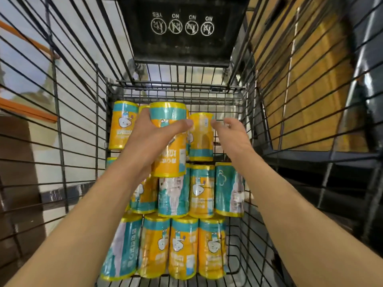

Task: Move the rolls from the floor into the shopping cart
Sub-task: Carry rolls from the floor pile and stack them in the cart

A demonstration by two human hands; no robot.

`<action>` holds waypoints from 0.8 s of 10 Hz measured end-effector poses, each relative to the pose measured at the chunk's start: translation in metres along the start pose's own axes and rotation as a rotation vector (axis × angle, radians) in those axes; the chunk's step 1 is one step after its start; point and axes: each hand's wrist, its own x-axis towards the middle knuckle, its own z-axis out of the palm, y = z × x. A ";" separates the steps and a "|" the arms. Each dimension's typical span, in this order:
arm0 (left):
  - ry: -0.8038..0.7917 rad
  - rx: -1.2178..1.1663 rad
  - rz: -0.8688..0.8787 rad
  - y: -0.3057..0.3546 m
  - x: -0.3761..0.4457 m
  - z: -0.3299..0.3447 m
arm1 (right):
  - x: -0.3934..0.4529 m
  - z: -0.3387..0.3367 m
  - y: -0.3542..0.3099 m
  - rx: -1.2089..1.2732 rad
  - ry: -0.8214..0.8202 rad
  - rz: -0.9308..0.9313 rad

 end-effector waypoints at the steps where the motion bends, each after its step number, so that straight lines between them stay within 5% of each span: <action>1: -0.015 0.004 0.022 0.002 0.001 0.021 | -0.030 -0.025 -0.024 0.166 0.157 -0.033; 4: -0.129 0.088 0.114 0.002 0.027 0.110 | -0.184 -0.117 -0.056 0.327 0.133 -0.371; 6: -0.006 0.394 0.100 -0.008 0.051 0.169 | -0.206 -0.189 -0.038 0.148 0.022 -0.351; 8: 0.106 0.555 0.167 -0.027 0.057 0.188 | -0.233 -0.196 -0.031 0.318 0.275 -0.486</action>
